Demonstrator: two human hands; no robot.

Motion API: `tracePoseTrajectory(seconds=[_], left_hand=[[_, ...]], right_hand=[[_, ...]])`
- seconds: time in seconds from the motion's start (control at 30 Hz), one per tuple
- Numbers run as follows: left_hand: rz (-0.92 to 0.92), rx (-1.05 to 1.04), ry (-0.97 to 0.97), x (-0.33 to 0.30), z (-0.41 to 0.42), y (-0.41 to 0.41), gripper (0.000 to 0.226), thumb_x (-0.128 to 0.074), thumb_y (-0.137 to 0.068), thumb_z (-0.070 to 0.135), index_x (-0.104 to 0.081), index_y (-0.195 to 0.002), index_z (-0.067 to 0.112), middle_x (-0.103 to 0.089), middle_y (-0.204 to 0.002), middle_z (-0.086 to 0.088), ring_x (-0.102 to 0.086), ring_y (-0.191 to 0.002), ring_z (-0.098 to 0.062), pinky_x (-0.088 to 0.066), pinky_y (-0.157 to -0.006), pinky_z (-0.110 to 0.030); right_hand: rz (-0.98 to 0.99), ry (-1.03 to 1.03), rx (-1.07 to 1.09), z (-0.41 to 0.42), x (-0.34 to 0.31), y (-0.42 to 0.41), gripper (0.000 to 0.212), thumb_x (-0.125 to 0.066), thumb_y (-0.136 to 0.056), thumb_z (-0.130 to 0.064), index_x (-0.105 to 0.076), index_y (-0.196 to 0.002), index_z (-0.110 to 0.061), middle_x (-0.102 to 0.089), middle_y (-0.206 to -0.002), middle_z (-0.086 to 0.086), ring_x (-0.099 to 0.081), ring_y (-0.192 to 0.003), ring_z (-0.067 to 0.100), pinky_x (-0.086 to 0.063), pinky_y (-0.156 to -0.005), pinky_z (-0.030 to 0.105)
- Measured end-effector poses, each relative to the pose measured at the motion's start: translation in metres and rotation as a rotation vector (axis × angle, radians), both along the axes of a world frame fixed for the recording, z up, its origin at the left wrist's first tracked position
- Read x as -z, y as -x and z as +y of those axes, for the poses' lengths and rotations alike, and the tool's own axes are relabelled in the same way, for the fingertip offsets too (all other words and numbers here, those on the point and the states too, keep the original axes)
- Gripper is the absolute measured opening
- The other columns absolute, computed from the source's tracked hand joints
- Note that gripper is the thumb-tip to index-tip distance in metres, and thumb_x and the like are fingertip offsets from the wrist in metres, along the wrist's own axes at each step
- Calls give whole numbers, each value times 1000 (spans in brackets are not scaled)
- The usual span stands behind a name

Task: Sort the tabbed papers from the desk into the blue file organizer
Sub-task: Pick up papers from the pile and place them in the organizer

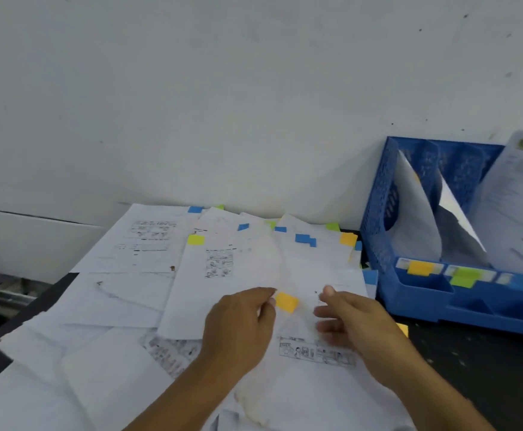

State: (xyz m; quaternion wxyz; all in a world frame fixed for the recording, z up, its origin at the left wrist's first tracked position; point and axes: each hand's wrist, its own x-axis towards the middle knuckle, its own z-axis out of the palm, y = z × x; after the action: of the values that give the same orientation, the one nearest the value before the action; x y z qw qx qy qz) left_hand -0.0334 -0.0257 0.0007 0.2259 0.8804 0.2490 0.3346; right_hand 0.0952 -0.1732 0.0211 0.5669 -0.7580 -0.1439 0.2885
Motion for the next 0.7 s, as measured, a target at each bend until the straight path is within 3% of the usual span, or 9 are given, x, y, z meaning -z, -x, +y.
tracePoseTrajectory(seconds=[0.07, 0.13, 0.2, 0.27, 0.37, 0.43, 0.53, 0.63, 0.7], left_hand=[[-7, 134, -16, 4, -18, -7, 27, -48, -94, 34, -69, -112, 36, -72, -90, 14, -63, -79, -6, -50, -72, -23], [8, 269, -14, 9, -31, -9, 27, -46, -92, 33, -68, -108, 34, -70, -92, 18, -61, -81, -2, -50, -72, -21], [44, 353, -17, 13, -39, -10, 32, -47, -91, 40, -68, -114, 35, -67, -107, 24, -58, -98, 4, -47, -84, -14], [110, 392, 40, 15, -42, -8, 50, -46, -84, 65, -65, -121, 37, -60, -119, 28, -50, -113, 9, -41, -98, -14], [151, 286, 196, 7, -33, -7, 81, -42, -62, 89, -63, -122, 38, -52, -123, 28, -44, -118, 10, -34, -105, -16], [104, 169, 250, -1, -21, -10, 72, -56, -68, 78, -60, -125, 34, -53, -127, 20, -44, -122, 2, -31, -104, -16], [49, 20, 354, -15, -5, -17, 68, -70, -82, 43, -41, -142, 28, -43, -145, 7, -38, -133, -12, -29, -108, -26], [-37, -42, 706, -30, 4, -26, 73, -68, -88, 33, -27, -148, 30, -41, -145, 4, -42, -133, -20, -36, -106, -37], [-120, -8, 967, -33, 9, -32, 66, -67, -89, 33, -33, -145, 29, -53, -135, 4, -56, -119, -24, -44, -101, -41]], right_hand=[[242, -118, 4, 6, -5, -1, 47, -59, -92, -52, -65, -114, -11, -77, -93, 9, -76, -83, 24, -61, -73, 36], [315, -176, 7, 9, -7, -3, 47, -57, -94, -50, -65, -111, -7, -77, -92, 15, -76, -84, 27, -60, -71, 37], [259, -191, 13, 8, -4, -6, 36, -56, -100, -37, -68, -110, -5, -77, -94, 15, -75, -86, 28, -59, -70, 37], [197, -136, 17, 4, 1, -11, 22, -55, -101, -17, -69, -113, -5, -77, -96, 12, -74, -88, 29, -61, -73, 41], [103, -44, -1, -8, -1, -19, 19, -55, -99, -7, -69, -111, -13, -77, -95, 5, -74, -89, 26, -62, -74, 41], [49, -10, -3, -18, -9, -23, 19, -58, -98, -7, -71, -108, -17, -77, -96, 0, -74, -89, 21, -61, -77, 39], [21, -26, -18, -36, -22, -27, 21, -58, -97, -5, -72, -106, -18, -77, -99, -2, -73, -89, 16, -58, -76, 34], [30, -75, -19, -55, -33, -30, 22, -58, -96, -5, -71, -109, -18, -76, -103, -1, -72, -95, 18, -58, -83, 37], [56, -119, -21, -67, -40, -31, 24, -56, -97, -4, -70, -112, -16, -76, -106, 1, -71, -102, 23, -55, -93, 45]])
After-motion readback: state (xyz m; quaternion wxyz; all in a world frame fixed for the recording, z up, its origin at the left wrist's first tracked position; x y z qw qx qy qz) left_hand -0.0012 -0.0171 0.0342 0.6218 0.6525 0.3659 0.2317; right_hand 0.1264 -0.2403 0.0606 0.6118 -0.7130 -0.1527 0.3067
